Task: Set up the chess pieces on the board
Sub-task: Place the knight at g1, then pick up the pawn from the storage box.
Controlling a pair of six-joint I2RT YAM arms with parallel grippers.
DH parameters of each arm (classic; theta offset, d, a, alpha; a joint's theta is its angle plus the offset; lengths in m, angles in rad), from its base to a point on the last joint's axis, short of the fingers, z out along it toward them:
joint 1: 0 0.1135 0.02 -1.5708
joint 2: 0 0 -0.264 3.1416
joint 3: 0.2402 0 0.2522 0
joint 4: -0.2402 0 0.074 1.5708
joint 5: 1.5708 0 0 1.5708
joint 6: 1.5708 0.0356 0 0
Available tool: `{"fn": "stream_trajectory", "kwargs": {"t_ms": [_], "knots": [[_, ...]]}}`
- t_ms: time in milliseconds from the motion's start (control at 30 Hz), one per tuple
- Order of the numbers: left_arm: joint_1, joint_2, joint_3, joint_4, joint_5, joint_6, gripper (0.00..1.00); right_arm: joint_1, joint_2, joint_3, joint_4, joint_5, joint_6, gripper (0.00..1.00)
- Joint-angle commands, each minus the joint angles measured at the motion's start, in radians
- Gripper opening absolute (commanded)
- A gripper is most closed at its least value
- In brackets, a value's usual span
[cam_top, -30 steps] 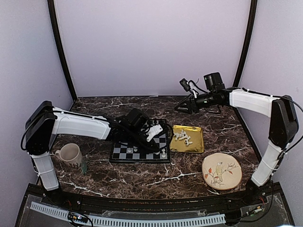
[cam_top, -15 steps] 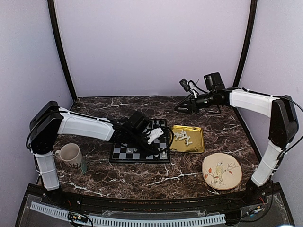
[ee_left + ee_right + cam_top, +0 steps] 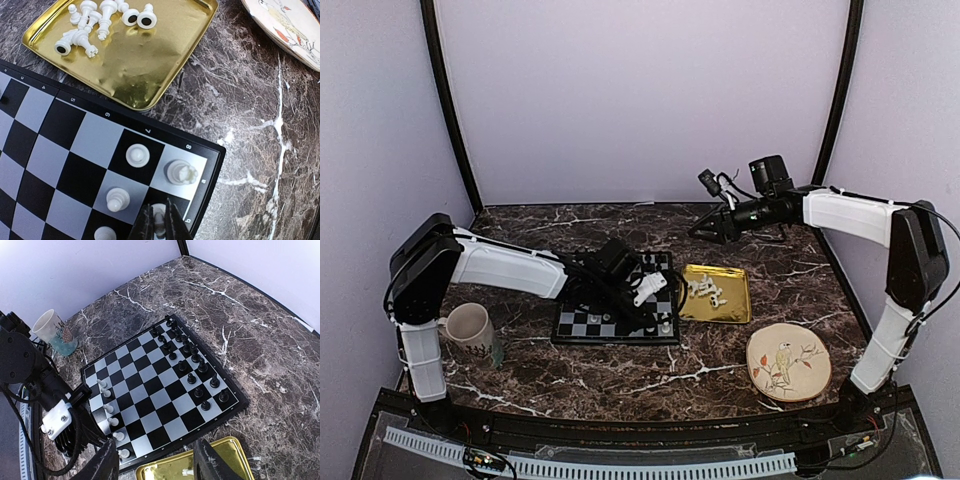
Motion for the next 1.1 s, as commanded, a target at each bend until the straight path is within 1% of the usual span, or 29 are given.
{"fn": "stream_trajectory", "kwargs": {"t_ms": [0, 233, 400, 567, 700, 833, 967, 1067], "knots": [[-0.002, 0.006, 0.028, -0.004, -0.005, 0.008, 0.09, 0.001, 0.012, 0.019, 0.004, -0.023, -0.011, 0.50], [-0.002, 0.007, 0.036, -0.026, -0.009, 0.010, 0.16, 0.001, 0.015, 0.022, -0.001, -0.024, -0.012, 0.50], [-0.004, -0.009, 0.038, -0.037, 0.004, 0.006, 0.19, 0.001, 0.014, 0.026, -0.008, -0.024, -0.015, 0.51], [-0.005, -0.074, 0.039, -0.037, 0.014, -0.008, 0.27, 0.001, 0.010, 0.058, -0.060, 0.009, -0.055, 0.51], [-0.005, -0.145, 0.054, -0.061, 0.011, -0.009, 0.34, -0.003, -0.006, 0.095, -0.140, 0.087, -0.130, 0.51], [-0.004, -0.224, 0.080, -0.092, -0.025, 0.002, 0.39, -0.003, -0.023, 0.123, -0.246, 0.242, -0.232, 0.50], [0.003, -0.278, 0.037, -0.012, -0.136, -0.019, 0.46, -0.002, -0.020, 0.121, -0.314, 0.421, -0.270, 0.48], [0.027, -0.301, -0.013, 0.053, -0.143, -0.051, 0.47, 0.000, 0.020, 0.123, -0.366, 0.495, -0.276, 0.46]]}}
